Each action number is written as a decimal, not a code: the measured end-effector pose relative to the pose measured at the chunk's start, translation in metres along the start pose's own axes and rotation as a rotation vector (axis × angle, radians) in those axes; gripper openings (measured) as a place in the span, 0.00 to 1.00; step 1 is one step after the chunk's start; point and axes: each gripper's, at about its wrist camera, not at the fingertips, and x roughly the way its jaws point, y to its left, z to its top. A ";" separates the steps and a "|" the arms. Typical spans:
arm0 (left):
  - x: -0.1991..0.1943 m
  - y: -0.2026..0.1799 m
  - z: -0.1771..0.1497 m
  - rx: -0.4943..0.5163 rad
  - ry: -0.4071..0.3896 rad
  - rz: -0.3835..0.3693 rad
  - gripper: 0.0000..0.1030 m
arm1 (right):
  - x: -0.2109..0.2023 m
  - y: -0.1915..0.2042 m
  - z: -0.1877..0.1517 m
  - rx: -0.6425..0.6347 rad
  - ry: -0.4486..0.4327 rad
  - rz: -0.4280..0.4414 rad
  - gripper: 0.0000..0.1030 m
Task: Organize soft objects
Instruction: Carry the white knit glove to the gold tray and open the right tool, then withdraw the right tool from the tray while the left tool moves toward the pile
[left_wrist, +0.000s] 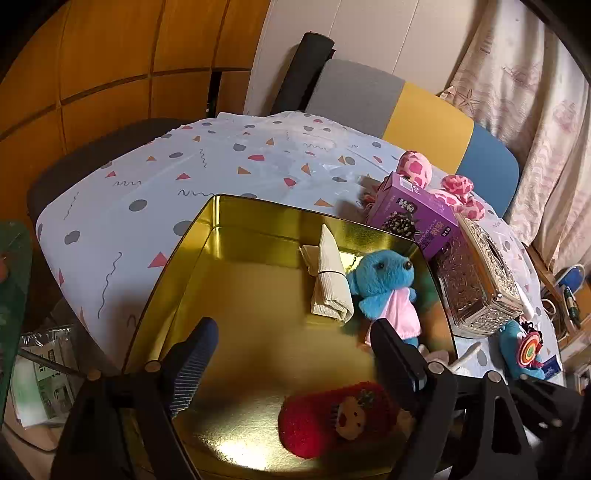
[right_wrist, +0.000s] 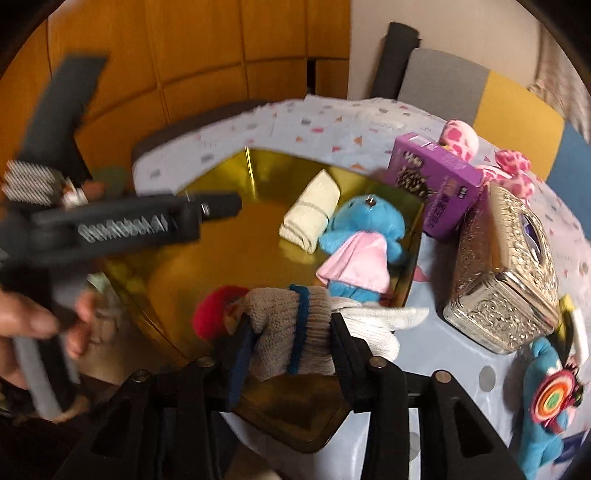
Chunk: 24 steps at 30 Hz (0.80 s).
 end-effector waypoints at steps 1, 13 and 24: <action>0.000 0.000 0.000 0.000 0.001 -0.001 0.83 | 0.003 0.001 -0.001 -0.007 0.012 -0.010 0.42; -0.004 -0.013 -0.004 0.053 -0.014 -0.001 0.84 | -0.033 -0.021 -0.009 0.116 -0.070 0.016 0.55; -0.013 -0.048 -0.009 0.161 -0.022 -0.026 0.84 | -0.070 -0.089 -0.035 0.337 -0.142 -0.101 0.55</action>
